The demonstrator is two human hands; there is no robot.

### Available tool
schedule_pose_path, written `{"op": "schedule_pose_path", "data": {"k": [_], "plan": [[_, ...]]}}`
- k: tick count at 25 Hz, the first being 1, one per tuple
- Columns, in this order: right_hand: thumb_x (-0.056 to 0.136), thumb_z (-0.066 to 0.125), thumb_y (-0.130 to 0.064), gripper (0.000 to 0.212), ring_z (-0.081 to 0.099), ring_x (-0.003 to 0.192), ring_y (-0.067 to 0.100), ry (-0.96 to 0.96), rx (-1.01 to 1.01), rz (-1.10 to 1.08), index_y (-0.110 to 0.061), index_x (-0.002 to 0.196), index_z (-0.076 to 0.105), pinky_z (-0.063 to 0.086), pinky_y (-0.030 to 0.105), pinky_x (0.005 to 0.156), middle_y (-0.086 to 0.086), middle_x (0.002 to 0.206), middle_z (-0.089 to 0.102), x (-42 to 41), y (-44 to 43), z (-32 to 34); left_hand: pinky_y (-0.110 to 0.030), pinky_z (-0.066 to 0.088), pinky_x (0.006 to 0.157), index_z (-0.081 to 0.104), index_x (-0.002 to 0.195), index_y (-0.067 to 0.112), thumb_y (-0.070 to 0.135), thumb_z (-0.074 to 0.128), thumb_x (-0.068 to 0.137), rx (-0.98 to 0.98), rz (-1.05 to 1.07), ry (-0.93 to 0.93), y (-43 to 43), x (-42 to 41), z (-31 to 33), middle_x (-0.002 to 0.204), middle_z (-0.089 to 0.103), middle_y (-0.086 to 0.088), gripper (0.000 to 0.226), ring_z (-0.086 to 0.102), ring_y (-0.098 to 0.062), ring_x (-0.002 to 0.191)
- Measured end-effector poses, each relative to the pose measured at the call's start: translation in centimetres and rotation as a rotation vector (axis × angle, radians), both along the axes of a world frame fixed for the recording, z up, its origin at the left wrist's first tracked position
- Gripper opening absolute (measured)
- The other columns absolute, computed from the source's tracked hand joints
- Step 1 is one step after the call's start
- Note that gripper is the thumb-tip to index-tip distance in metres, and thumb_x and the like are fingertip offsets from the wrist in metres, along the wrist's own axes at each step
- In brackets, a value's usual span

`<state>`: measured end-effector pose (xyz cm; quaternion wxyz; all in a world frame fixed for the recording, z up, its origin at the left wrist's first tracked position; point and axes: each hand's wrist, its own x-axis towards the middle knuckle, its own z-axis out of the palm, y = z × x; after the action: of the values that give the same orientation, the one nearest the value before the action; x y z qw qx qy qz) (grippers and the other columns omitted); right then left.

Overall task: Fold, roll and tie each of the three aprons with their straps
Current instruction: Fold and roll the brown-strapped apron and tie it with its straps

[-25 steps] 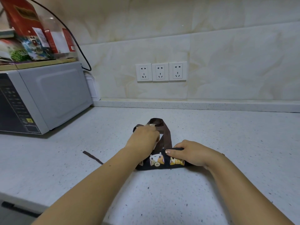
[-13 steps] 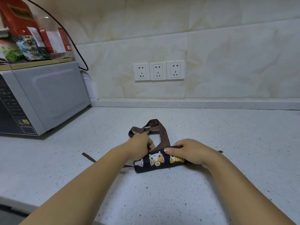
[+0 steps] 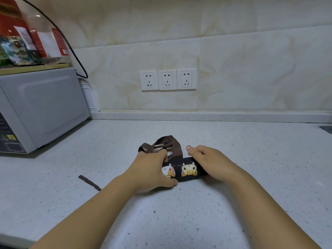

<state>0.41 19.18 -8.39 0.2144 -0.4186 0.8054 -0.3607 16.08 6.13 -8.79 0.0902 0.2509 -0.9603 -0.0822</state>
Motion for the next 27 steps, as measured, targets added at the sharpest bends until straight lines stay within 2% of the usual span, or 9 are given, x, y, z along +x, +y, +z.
{"op": "schedule_pose_path", "data": {"k": [2, 4, 6, 10, 15, 18, 20, 24, 27], "plan": [[0.094, 0.026, -0.065, 0.052, 0.059, 0.082, 0.010, 0.037, 0.026, -0.051, -0.025, 0.103, 0.059, 0.044, 0.027, 0.070, -0.004, 0.092, 0.065, -0.2, 0.2, 0.6, -0.024, 0.033, 0.066, 0.041, 0.094, 0.023, 0.068, 0.067, 0.071, -0.066, 0.037, 0.055, -0.2, 0.3, 0.0, 0.073, 0.053, 0.011, 0.056, 0.052, -0.012, 0.071], [0.095, 0.034, -0.062, 0.046, 0.059, 0.081, 0.008, -0.025, -0.035, -0.084, -0.025, 0.100, 0.061, 0.044, 0.026, 0.071, -0.007, 0.087, 0.066, -0.1, 0.1, 1.0, -0.026, 0.037, 0.070, 0.042, 0.098, 0.023, 0.069, 0.067, 0.071, -0.055, 0.061, 0.089, -0.5, 0.7, -0.2, 0.074, 0.053, 0.012, 0.059, 0.052, -0.010, 0.069], [0.090, 0.053, -0.057, 0.034, 0.057, 0.070, 0.003, -0.235, -0.177, -0.133, -0.026, 0.097, 0.065, 0.041, 0.022, 0.061, -0.013, 0.078, 0.063, 0.1, -0.1, 1.4, -0.027, 0.040, 0.070, 0.044, 0.105, 0.025, 0.069, 0.068, 0.070, -0.008, 0.079, 0.127, -0.6, 1.0, -0.5, 0.082, 0.059, 0.012, 0.061, 0.056, -0.013, 0.076], [0.081, 0.074, -0.032, 0.023, 0.029, 0.044, 0.007, -0.635, -0.389, -0.226, -0.018, 0.097, 0.066, 0.021, 0.019, 0.040, -0.010, 0.052, 0.039, -1.0, 0.9, 1.9, -0.019, 0.033, 0.065, 0.048, 0.116, 0.026, 0.066, 0.066, 0.075, 0.007, 0.064, 0.147, -0.6, 1.5, -0.6, 0.086, 0.062, 0.014, 0.060, 0.057, -0.010, 0.076], [0.085, 0.060, 0.001, 0.022, 0.021, 0.039, 0.006, -0.925, -0.499, -0.225, -0.017, 0.093, 0.052, 0.011, 0.018, 0.037, -0.007, 0.047, 0.028, -2.2, 1.8, 1.9, -0.016, 0.033, 0.062, 0.047, 0.118, 0.026, 0.063, 0.064, 0.079, -0.001, 0.047, 0.121, 0.0, 1.9, -0.3, 0.075, 0.053, 0.017, 0.056, 0.052, -0.005, 0.067], [0.085, 0.050, 0.007, 0.027, 0.030, 0.053, 0.011, -0.809, -0.543, -0.073, -0.010, 0.104, 0.059, 0.017, 0.024, 0.047, 0.002, 0.059, 0.042, -2.3, 2.3, 2.3, -0.023, 0.033, 0.079, 0.045, 0.110, 0.036, 0.062, 0.063, 0.079, -0.082, 0.010, 0.101, -0.5, 2.3, -0.4, 0.084, 0.056, 0.020, 0.043, 0.047, 0.000, 0.068], [0.086, 0.050, 0.007, 0.030, 0.039, 0.060, 0.012, -0.620, -0.526, 0.039, -0.010, 0.107, 0.063, 0.026, 0.024, 0.053, 0.004, 0.067, 0.049, -1.9, 2.5, 2.6, -0.028, 0.031, 0.080, 0.044, 0.097, 0.036, 0.058, 0.062, 0.078, -0.151, -0.055, 0.086, -0.2, 2.2, -0.1, 0.086, 0.057, 0.017, 0.034, 0.049, -0.003, 0.078], [0.087, 0.055, 0.000, 0.028, 0.055, 0.068, 0.009, -0.166, -0.293, 0.115, -0.023, 0.093, 0.070, 0.046, 0.021, 0.070, -0.003, 0.070, 0.058, -0.8, 2.1, 2.4, -0.032, 0.025, 0.079, 0.036, 0.096, 0.038, 0.051, 0.055, 0.083, -0.298, -0.136, 0.028, 1.1, 1.5, -0.2, 0.094, 0.055, 0.015, 0.027, 0.049, -0.007, 0.090], [0.089, 0.059, -0.006, 0.021, 0.059, 0.070, 0.008, -0.140, -0.221, 0.109, -0.023, 0.088, 0.070, 0.047, 0.021, 0.070, -0.006, 0.074, 0.065, -0.3, 1.8, 2.0, -0.033, 0.025, 0.081, 0.035, 0.103, 0.041, 0.051, 0.051, 0.084, -0.307, -0.127, 0.072, 1.3, 1.4, -0.8, 0.095, 0.053, 0.017, 0.027, 0.049, -0.009, 0.092]]}}
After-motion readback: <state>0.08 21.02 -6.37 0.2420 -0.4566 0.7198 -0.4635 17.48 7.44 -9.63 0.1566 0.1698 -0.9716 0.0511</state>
